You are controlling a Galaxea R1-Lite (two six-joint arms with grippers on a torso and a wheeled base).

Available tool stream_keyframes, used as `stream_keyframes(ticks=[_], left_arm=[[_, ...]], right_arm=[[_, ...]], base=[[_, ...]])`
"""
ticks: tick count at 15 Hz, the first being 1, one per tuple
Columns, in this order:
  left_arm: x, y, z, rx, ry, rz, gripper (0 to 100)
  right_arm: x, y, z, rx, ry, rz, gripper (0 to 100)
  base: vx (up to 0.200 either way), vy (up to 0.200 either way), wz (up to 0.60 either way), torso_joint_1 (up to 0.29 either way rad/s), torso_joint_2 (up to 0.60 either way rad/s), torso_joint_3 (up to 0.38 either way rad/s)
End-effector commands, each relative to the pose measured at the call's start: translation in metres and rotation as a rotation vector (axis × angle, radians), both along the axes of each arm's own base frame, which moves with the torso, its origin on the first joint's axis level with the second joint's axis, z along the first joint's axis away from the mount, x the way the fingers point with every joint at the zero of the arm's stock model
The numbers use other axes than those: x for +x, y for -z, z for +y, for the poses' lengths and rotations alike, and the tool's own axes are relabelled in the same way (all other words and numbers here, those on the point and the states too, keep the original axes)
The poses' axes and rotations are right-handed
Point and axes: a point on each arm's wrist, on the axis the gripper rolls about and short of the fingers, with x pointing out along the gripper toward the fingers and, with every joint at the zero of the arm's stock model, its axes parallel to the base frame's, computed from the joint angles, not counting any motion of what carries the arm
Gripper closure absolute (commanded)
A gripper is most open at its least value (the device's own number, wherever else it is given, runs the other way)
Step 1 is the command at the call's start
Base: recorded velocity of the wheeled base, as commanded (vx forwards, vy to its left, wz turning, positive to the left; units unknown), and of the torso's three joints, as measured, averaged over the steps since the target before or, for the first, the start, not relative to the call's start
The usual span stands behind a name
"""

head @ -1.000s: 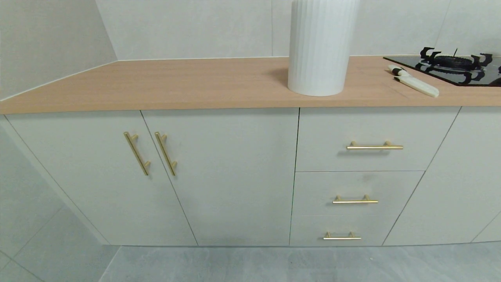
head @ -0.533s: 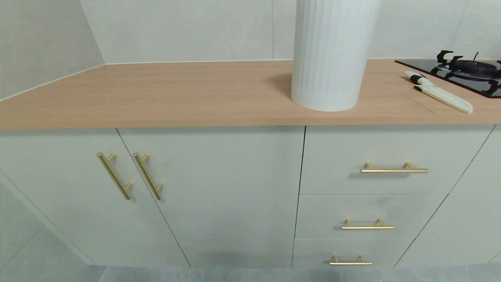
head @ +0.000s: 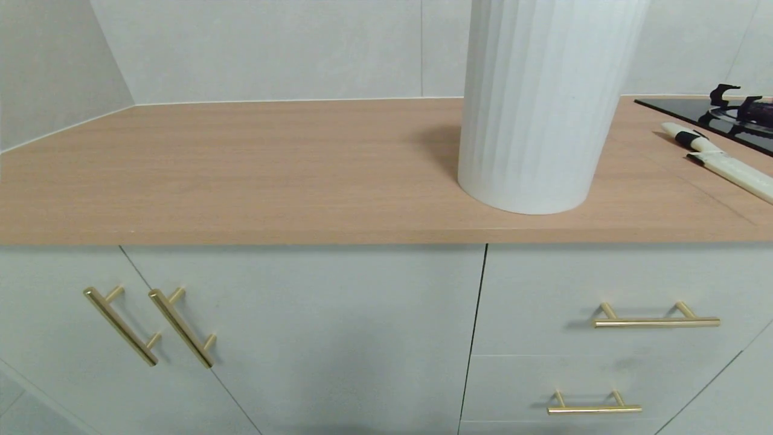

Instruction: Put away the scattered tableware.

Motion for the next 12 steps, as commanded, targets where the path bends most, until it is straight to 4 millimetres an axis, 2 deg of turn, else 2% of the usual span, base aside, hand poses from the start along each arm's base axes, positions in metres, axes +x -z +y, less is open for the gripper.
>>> stream_keyframes(ticks=[1, 7, 12], left_arm=[[0.0001, 0.0000, 0.0000, 0.000, 0.000, 0.002, 0], [0.0001, 0.0000, 0.0000, -0.002, -0.002, 0.002, 0], [0.0001, -0.0002, 0.0000, -0.002, -0.002, 0.000, 0]], right_arm=[[0.0002, 0.0000, 0.0000, 0.000, 0.000, 0.002, 0], [0.0002, 0.0000, -0.0001, 0.000, 0.000, 0.002, 0], [0.0002, 0.0000, 0.0000, 0.002, 0.002, 0.002, 0]], base=[[0.000, 0.000, 0.00, 0.000, 0.00, 0.000], [0.000, 0.000, 0.00, 0.000, 0.00, 0.000], [0.000, -0.200, 0.00, 0.005, 0.00, 0.000]])
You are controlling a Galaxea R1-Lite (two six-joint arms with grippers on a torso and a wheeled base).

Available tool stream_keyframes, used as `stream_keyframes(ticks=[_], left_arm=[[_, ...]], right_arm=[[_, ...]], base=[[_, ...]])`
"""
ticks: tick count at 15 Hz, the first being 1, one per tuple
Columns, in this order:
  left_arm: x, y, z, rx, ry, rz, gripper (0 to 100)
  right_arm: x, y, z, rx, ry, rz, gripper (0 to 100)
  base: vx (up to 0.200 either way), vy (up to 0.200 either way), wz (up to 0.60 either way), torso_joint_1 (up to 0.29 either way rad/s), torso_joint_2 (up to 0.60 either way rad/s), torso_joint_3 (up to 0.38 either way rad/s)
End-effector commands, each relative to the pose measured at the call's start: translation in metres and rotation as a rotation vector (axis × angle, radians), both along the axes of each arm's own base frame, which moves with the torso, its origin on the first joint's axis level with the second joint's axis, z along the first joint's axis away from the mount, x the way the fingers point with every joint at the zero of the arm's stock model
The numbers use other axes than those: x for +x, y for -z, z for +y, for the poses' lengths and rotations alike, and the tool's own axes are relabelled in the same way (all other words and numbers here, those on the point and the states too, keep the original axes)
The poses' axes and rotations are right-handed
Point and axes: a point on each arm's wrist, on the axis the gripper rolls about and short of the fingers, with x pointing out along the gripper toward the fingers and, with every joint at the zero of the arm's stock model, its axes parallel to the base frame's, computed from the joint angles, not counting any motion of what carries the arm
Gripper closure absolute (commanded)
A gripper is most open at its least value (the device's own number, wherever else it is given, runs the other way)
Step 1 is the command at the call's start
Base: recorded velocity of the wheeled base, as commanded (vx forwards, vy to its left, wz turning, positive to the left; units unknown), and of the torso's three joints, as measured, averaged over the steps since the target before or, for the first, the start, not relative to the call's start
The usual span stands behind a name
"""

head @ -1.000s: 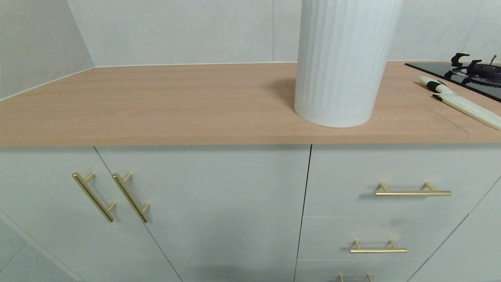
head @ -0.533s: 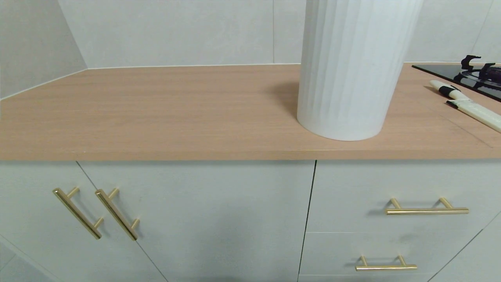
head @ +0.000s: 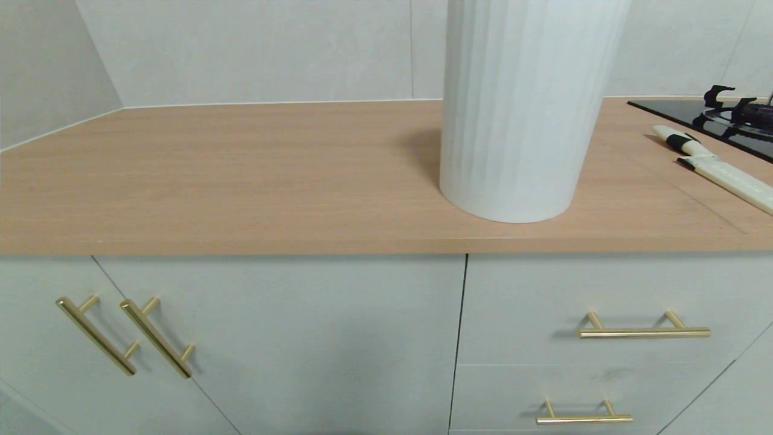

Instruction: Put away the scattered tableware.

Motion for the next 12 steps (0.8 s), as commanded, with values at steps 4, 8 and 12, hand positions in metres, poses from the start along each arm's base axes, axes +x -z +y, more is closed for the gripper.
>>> stream_keyframes(ticks=[4, 8, 12], left_arm=[[0.0001, 0.0001, 0.0000, -0.001, 0.001, 0.003, 0], [0.0001, 0.0000, 0.0000, -0.001, 0.000, 0.002, 0], [0.0001, 0.0001, 0.0000, -0.001, 0.000, 0.003, 0]], right_arm=[[0.0001, 0.0000, 0.0000, 0.000, 0.002, 0.001, 0], [0.0001, 0.0000, 0.0000, 0.000, 0.002, 0.001, 0], [0.0001, 0.0000, 0.0000, 0.000, 0.002, 0.001, 0]], base=[[0.000, -0.100, 0.00, 0.001, 0.00, 0.001], [0.000, 0.000, 0.00, 0.000, 0.00, 0.000], [0.000, 0.000, 0.00, 0.000, 0.00, 0.000]])
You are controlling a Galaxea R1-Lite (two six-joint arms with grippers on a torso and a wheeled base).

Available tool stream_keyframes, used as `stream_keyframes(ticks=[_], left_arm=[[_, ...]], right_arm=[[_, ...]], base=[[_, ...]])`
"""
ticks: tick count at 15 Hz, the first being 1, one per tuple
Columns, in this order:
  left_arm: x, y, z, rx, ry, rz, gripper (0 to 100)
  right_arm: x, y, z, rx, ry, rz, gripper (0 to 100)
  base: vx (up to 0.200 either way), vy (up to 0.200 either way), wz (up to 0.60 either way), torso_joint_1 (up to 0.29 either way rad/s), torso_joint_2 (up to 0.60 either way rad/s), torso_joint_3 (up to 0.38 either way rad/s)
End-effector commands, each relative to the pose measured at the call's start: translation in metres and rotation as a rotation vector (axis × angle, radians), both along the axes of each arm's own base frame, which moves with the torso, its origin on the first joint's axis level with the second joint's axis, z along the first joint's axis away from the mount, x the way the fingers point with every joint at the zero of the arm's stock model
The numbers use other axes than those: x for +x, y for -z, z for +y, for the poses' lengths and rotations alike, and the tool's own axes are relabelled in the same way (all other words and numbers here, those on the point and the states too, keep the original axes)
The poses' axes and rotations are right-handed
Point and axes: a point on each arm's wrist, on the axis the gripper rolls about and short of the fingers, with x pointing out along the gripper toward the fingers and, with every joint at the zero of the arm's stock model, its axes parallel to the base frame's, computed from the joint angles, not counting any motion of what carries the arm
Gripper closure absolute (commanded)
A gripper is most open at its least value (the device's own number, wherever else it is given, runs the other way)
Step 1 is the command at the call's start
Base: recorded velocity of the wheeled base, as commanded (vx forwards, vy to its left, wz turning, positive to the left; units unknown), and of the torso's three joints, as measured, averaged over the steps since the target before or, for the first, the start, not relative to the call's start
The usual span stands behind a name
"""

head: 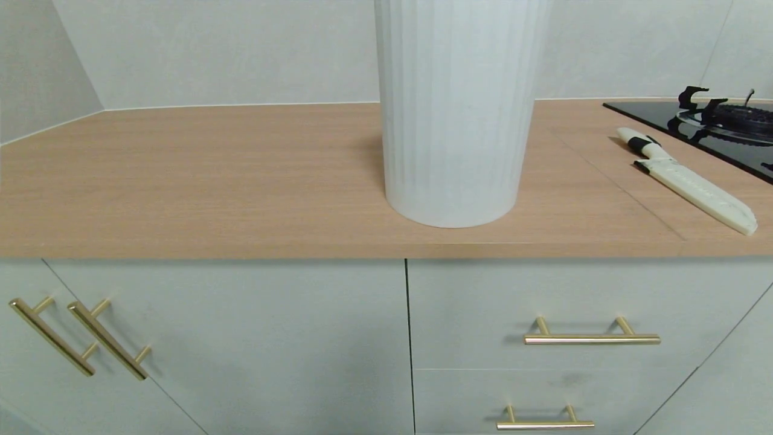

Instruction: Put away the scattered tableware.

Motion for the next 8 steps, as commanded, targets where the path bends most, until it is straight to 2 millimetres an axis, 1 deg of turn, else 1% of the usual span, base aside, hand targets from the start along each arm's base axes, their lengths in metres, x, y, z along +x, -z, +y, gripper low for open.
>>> stream_keyframes(ticks=[1, 8], left_arm=[[0.0001, -0.0001, 0.0000, 0.000, 0.001, 0.001, 0], [0.0001, -0.0001, 0.0000, 0.000, -0.001, 0.001, 0]], right_arm=[[0.0001, 0.0000, 0.0000, 0.000, -0.001, 0.001, 0], [0.0001, 0.0000, 0.0000, 0.000, -0.003, 0.001, 0]], base=[[0.000, 0.000, 0.00, 0.000, 0.00, 0.000], [0.000, 0.000, 0.00, 0.000, 0.00, 0.000]])
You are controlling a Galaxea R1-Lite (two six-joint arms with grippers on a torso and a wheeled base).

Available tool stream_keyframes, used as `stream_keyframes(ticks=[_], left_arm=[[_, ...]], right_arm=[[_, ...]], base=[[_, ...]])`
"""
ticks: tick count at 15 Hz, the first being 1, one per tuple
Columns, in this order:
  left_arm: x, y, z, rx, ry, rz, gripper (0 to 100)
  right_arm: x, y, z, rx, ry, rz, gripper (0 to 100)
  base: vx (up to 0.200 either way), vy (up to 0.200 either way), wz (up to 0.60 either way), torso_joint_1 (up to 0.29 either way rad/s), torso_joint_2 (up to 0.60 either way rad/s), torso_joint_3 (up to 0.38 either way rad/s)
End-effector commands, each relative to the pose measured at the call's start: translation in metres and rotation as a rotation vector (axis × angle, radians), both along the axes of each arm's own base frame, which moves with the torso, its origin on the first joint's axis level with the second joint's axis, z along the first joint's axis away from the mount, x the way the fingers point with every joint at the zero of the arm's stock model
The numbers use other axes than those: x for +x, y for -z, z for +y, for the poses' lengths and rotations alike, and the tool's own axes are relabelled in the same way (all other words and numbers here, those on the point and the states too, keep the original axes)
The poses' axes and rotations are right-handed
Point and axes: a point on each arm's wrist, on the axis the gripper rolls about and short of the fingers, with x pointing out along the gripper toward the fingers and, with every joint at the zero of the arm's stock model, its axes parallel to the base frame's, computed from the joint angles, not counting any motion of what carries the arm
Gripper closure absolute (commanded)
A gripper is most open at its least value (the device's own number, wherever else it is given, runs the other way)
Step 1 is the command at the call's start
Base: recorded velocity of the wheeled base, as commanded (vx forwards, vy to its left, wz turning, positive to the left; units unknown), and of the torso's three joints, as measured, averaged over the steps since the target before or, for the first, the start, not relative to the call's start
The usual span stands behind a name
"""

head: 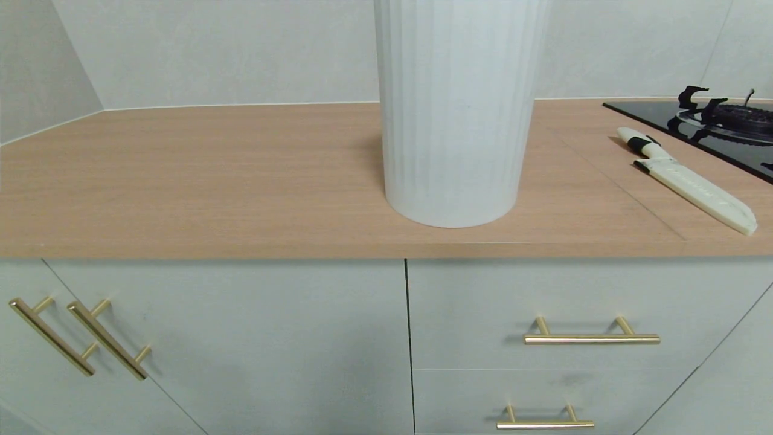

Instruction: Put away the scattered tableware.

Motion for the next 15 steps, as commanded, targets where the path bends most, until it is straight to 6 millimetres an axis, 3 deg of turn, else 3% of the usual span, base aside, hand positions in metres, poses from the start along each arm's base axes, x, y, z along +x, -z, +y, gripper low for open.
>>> stream_keyframes(ticks=[1, 7, 15], left_arm=[[0.0001, 0.0000, 0.0000, -0.001, 0.000, 0.002, 0], [0.0001, 0.0002, 0.0000, -0.001, 0.000, 0.003, 0], [0.0001, 0.0000, 0.0000, -0.002, 0.000, 0.002, 0]], right_arm=[[0.0001, 0.0000, 0.0000, 0.000, -0.001, 0.001, 0], [0.0001, 0.0000, 0.0000, 0.000, -0.001, 0.001, 0], [0.0001, 0.0000, 0.0000, 0.001, 0.001, 0.001, 0]], base=[[0.000, 0.000, 0.00, 0.000, 0.00, 0.000], [0.000, 0.000, 0.00, 0.036, -0.15, -0.149], [0.000, 0.000, 0.00, 0.173, -0.49, -0.292]])
